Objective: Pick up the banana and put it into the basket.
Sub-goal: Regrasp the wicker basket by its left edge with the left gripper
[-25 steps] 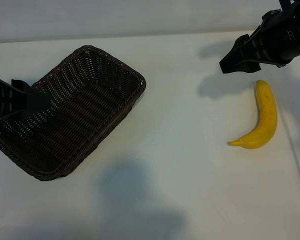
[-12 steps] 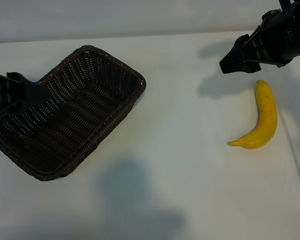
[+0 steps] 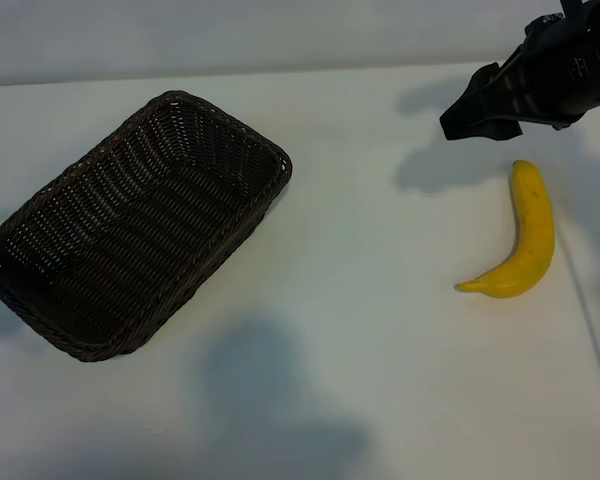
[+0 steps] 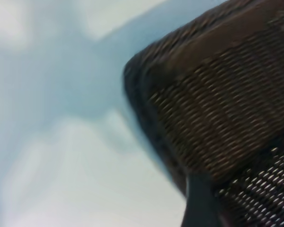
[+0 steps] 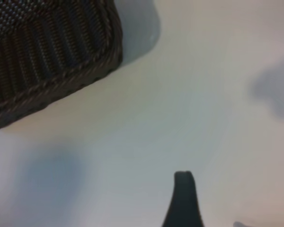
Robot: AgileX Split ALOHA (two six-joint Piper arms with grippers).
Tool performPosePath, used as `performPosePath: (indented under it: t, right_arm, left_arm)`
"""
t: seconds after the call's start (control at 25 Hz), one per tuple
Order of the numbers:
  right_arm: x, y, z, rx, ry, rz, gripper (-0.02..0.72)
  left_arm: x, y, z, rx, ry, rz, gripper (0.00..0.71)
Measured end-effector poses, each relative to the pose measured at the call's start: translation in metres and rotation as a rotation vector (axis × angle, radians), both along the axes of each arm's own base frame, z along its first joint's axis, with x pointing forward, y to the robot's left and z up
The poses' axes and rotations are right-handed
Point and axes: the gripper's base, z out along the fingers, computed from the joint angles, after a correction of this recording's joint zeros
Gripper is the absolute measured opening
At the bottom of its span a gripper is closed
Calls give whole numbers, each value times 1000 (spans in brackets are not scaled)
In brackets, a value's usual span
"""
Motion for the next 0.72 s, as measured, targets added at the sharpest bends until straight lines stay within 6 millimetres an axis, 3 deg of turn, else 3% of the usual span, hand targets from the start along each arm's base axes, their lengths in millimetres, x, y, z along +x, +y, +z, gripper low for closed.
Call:
performPosePath:
  t: [0.24,0.44,0.72]
  right_arm:
    - [0,0,0,-1,-3,1,567]
    - [0,0,0,-1,-5,0,566]
    - [0,0,0,-2,-5,1,566]
  left_arm:
    - [-14,0,-34,-58,38,92,499]
    - [-13,5,-39,-52,20,166,499]
    - [3,6,-48,-48,22,206,520]
